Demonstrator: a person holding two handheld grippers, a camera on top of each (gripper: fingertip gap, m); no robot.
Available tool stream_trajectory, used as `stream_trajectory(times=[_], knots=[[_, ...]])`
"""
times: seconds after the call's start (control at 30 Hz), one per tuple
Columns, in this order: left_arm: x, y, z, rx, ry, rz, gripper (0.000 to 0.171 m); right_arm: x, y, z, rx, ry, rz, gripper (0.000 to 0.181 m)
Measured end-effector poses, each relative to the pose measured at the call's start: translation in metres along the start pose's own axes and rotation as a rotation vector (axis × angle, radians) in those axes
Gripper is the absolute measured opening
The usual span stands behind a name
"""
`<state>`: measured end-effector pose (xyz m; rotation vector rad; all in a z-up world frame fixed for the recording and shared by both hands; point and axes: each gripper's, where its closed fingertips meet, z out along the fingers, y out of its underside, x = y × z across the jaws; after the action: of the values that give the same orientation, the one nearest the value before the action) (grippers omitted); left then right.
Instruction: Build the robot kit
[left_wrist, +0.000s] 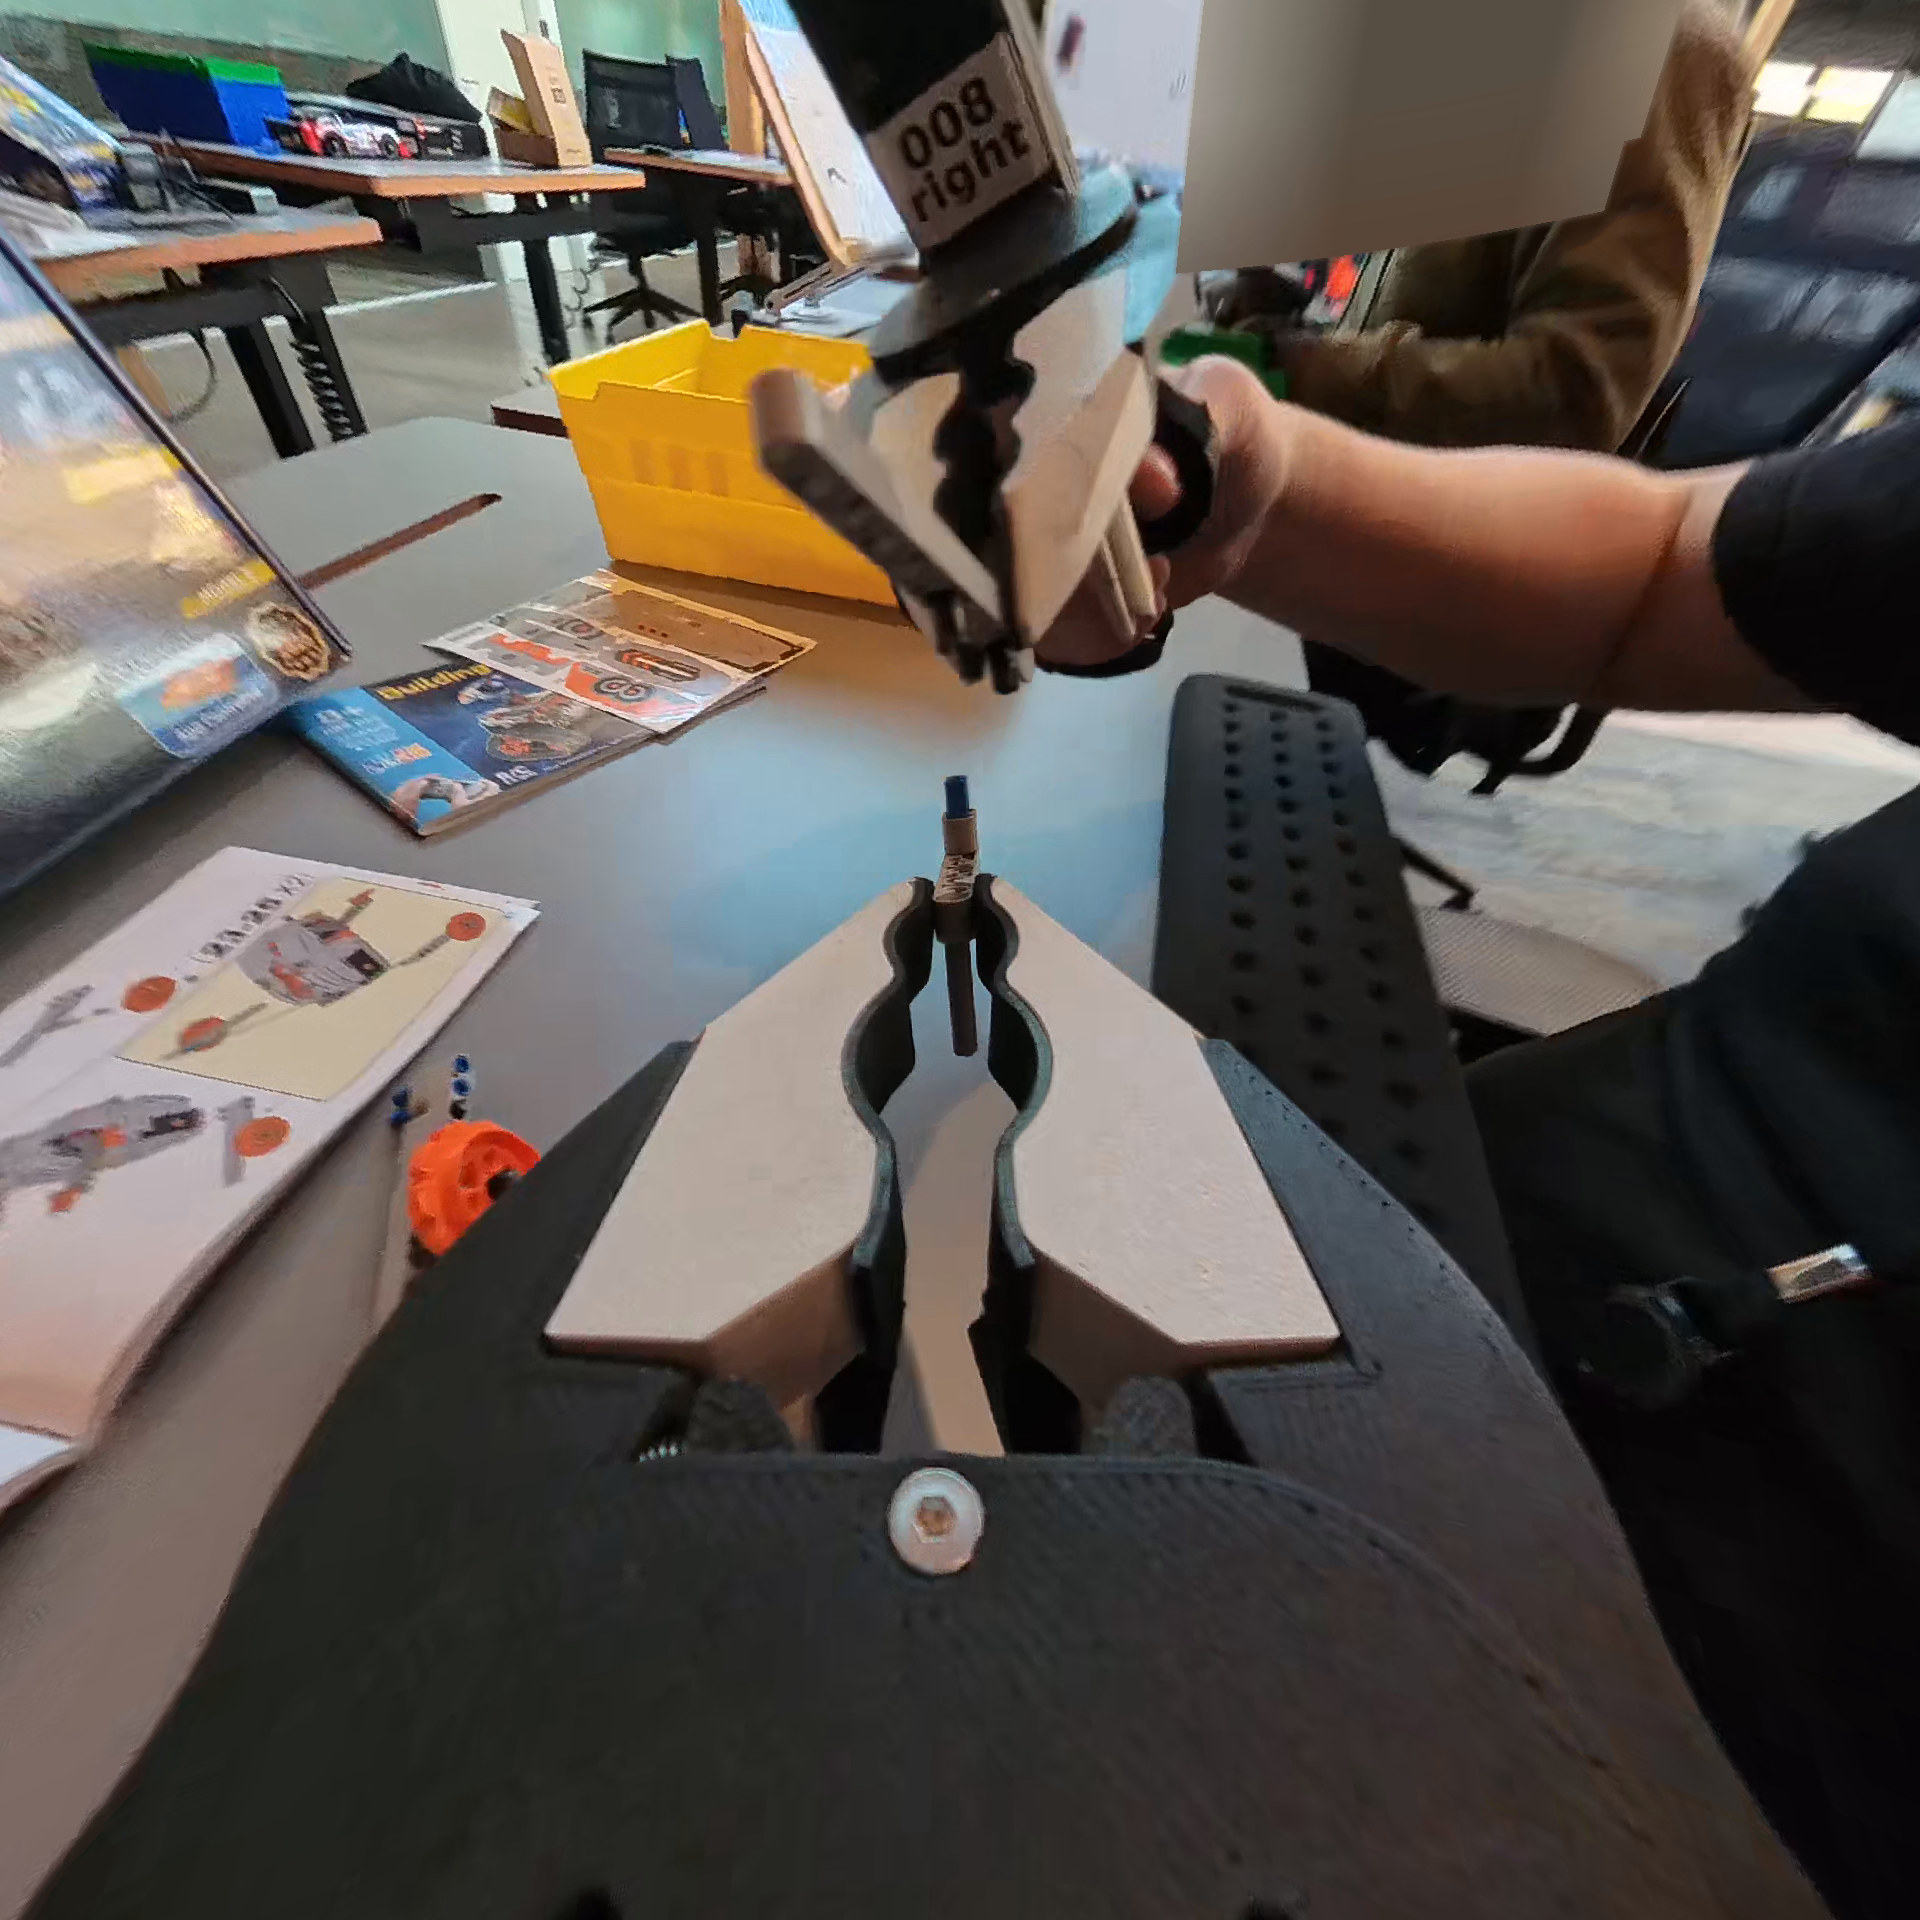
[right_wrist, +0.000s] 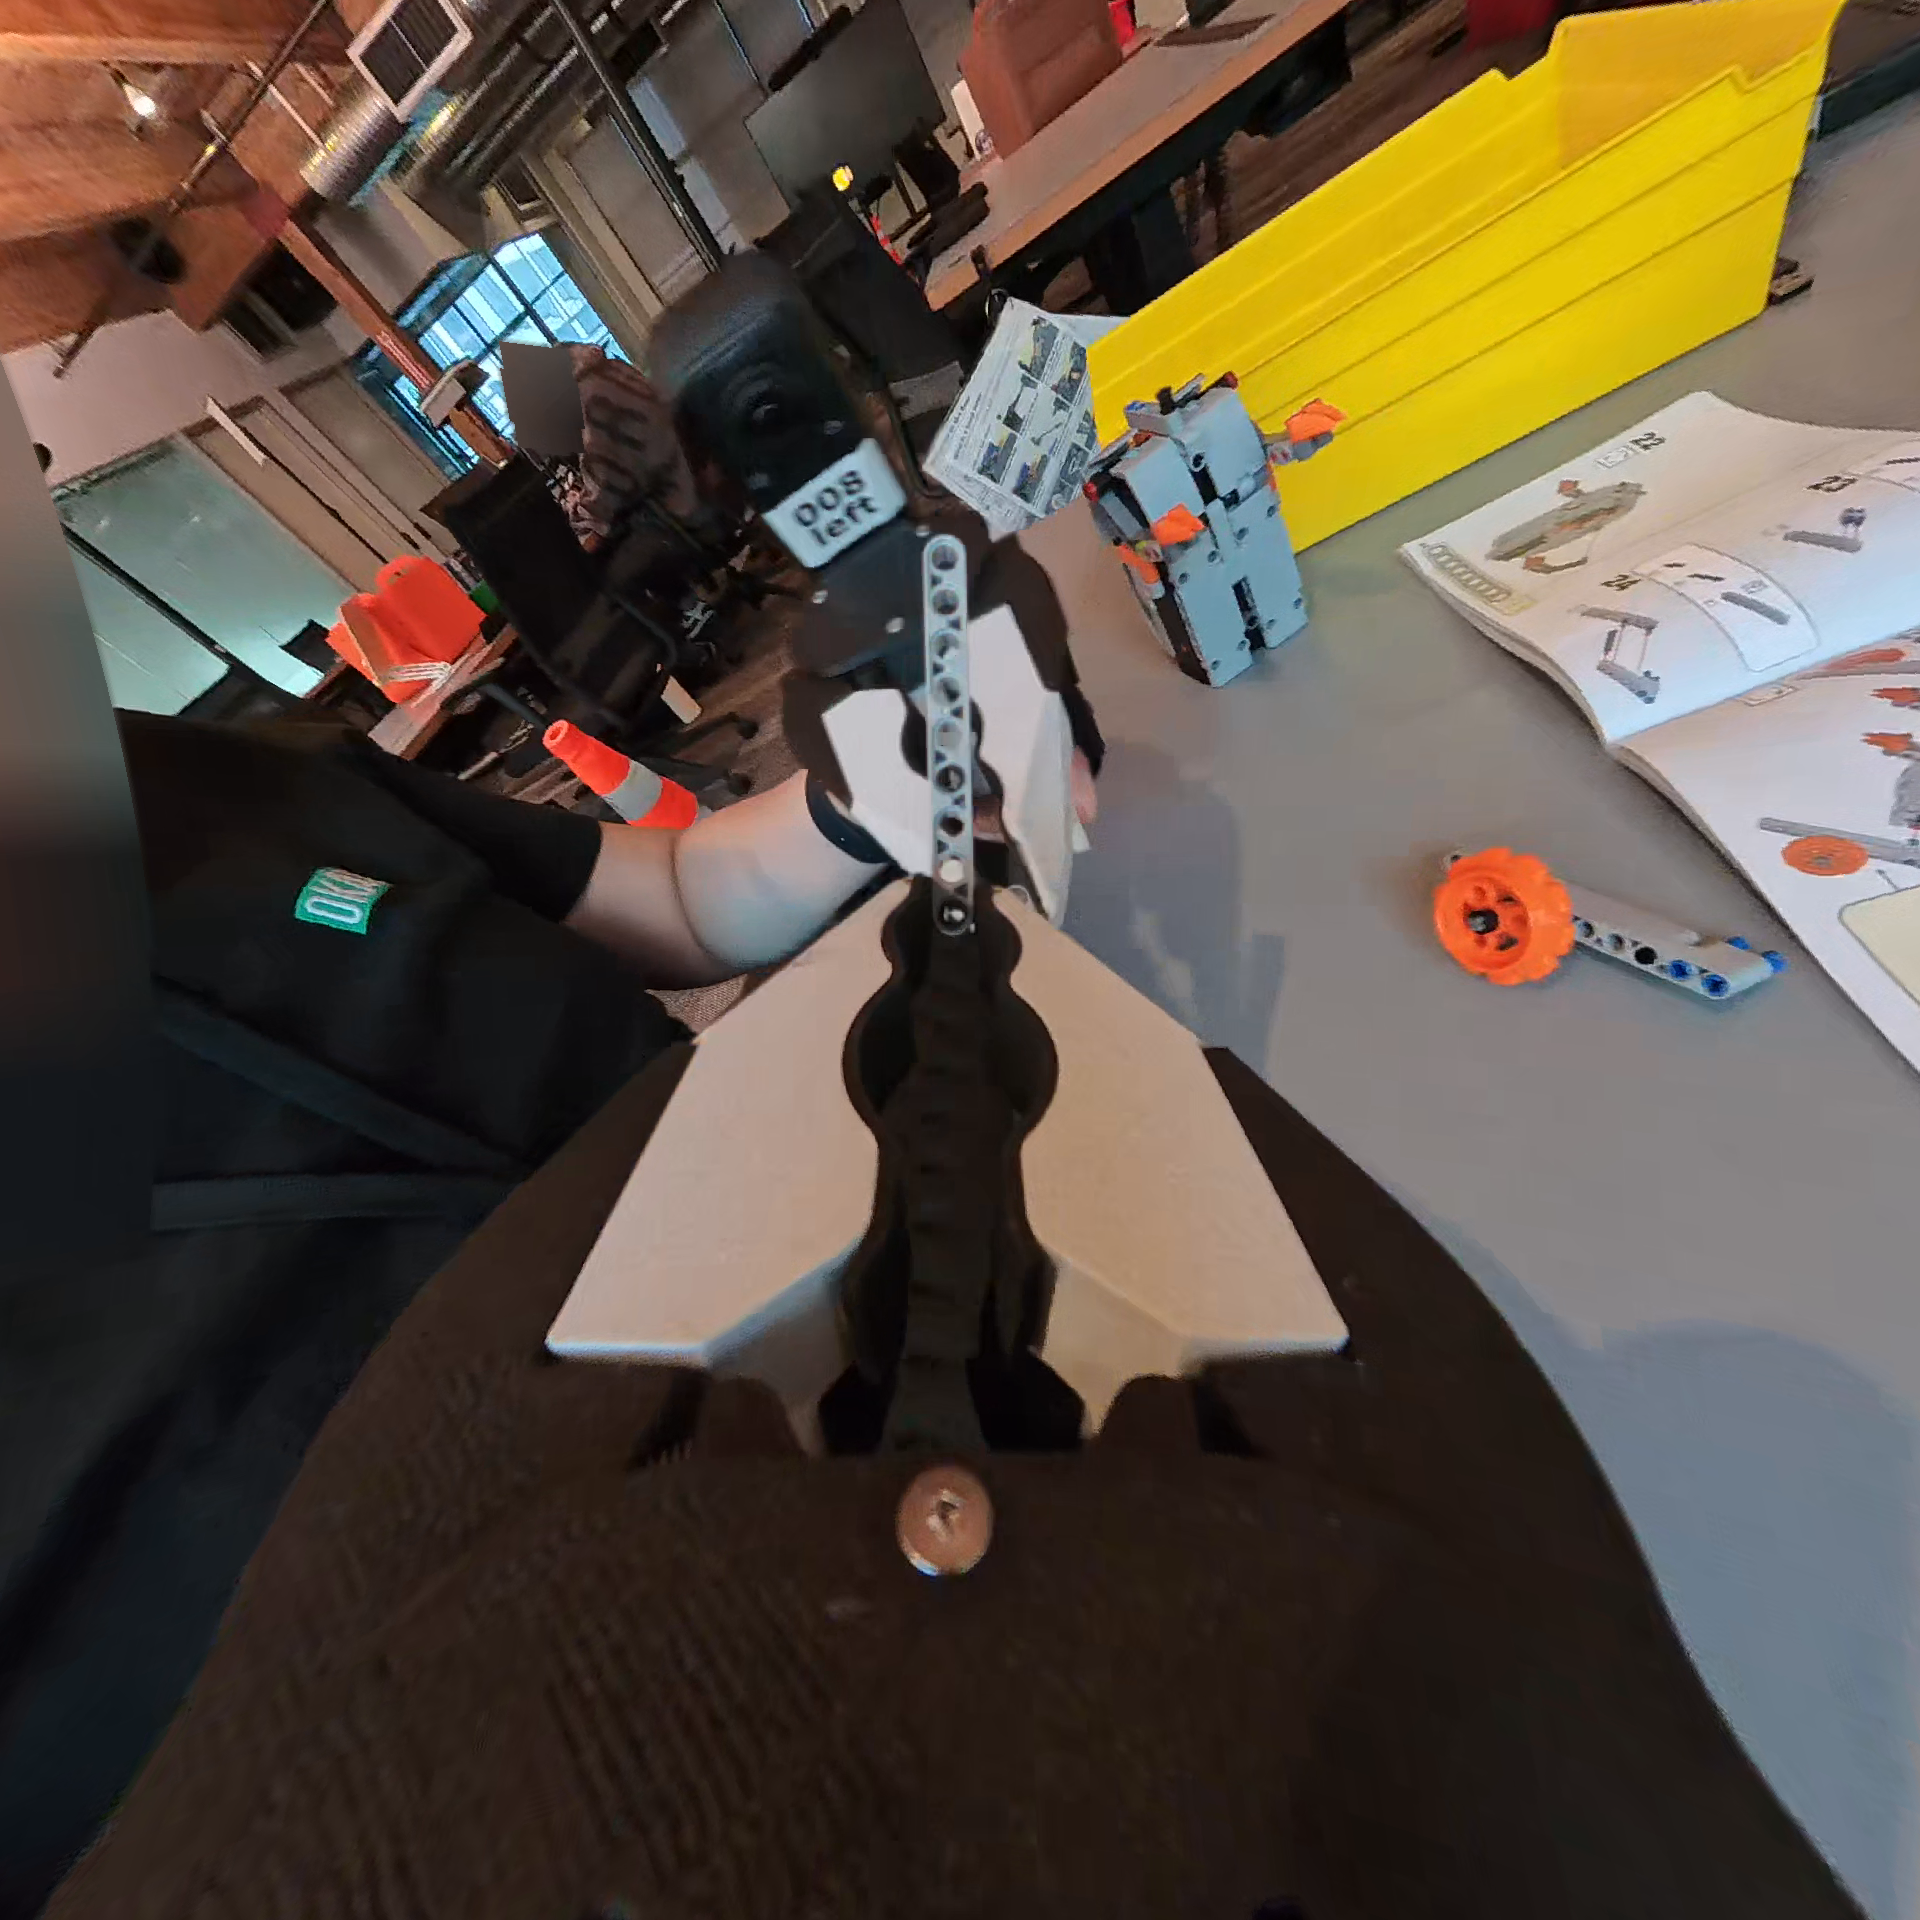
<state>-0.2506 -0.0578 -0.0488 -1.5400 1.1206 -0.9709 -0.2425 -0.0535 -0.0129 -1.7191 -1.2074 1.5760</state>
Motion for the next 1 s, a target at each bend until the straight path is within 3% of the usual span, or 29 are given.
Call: stream_trajectory(times=[0.17, 0.43, 0.53, 0.63, 0.7, 0.83, 0.93, 1.0], knots=[[-0.008, 0.006, 0.005, -0.146, -0.152, 0.316, 0.006, 0.013, 0.002, -0.012, 0.062, -0.008, -0.026, 0.007], [-0.03, 0.008, 0.004, -0.45, -0.392, 0.915, 0.006, 0.055, 0.007, -0.046, 0.204, 0.111, -0.074, 0.006], [-0.035, 0.01, 0.008, -0.501, -0.41, 0.996, 0.006, 0.059, 0.01, -0.049, 0.221, 0.109, -0.083, 0.006], [-0.032, 0.011, 0.012, -0.469, -0.392, 0.961, 0.006, 0.06, 0.014, -0.046, 0.2, 0.113, -0.099, 0.006], [-0.028, 0.01, 0.014, -0.414, -0.353, 0.85, 0.006, 0.057, 0.014, -0.042, 0.174, 0.107, -0.116, 0.006], [-0.015, 0.002, 0.014, -0.239, -0.205, 0.487, 0.006, 0.044, 0.0, -0.029, 0.15, 0.075, -0.133, 0.006], [-0.007, -0.017, 0.005, -0.028, -0.059, 0.158, 0.006, 0.015, -0.028, -0.017, 0.202, -0.031, -0.111, 0.007], [-0.008, -0.028, -0.008, 0.095, -0.036, 0.071, 0.006, 0.001, -0.036, -0.008, 0.169, -0.031, -0.141, 0.007]])
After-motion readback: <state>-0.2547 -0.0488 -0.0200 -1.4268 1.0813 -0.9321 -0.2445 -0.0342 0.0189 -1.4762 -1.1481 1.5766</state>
